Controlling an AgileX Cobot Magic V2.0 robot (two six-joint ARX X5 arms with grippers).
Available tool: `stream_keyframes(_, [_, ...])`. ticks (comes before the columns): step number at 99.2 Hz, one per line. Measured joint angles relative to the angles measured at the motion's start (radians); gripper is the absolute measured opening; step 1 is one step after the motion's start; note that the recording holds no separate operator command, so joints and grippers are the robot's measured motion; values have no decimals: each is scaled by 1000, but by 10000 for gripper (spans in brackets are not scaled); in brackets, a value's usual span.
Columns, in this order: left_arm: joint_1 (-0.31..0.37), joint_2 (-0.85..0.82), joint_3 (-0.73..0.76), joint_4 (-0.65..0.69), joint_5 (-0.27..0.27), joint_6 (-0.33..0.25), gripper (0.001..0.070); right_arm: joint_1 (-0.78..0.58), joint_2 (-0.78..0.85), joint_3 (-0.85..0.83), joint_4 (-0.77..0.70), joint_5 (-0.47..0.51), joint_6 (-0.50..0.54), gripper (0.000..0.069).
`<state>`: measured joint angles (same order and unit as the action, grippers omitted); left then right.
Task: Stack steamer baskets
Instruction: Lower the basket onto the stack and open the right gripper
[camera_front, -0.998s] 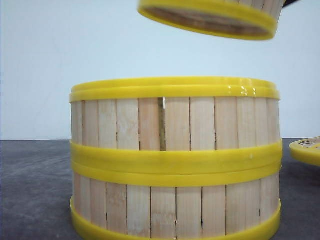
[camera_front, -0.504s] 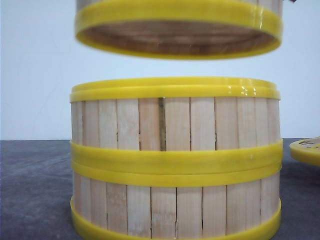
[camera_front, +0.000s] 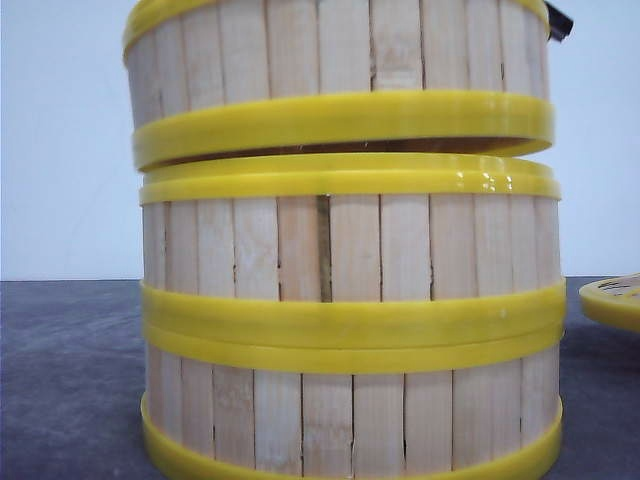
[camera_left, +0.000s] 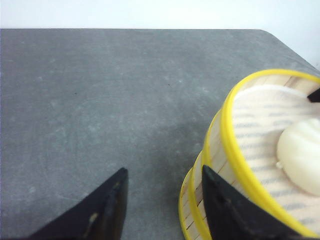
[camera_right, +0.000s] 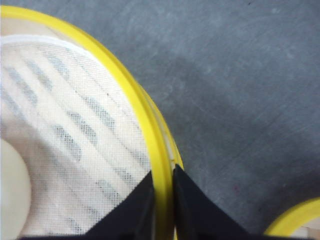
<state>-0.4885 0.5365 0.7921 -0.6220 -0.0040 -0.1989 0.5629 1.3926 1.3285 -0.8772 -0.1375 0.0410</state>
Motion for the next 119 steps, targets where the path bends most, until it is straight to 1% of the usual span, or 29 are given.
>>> stream_keyframes(16, [0,0,0,-2,0,0,275,5,3,0,-2,1,0,29])
stream_keyframes(26, [0,0,0,-2,0,0,275,5,3,0,-14,23,0,29])
stream_keyframes(71, [0,0,0,-2,0,0,275,5,36,0,-34,26,0,31])
stream_keyframes(77, [0,0,0,-2,0,0,275,5,36,0,-33,32,0,56])
stream_keyframes(89, [0,0,0,-2,0,0,275,5,36,0,-30,65,0,171])
stream_keyframes(95, [0,0,0,-2,0,0,275,4,36,0,-29,88,1,209])
stream_keyframes(103, [0,0,0,-2,0,0,275,4,36,0,-27,105,1,228])
stream_keyframes(119, [0,0,0,-2,0,0,275,5,10,0,-3,108,1,240])
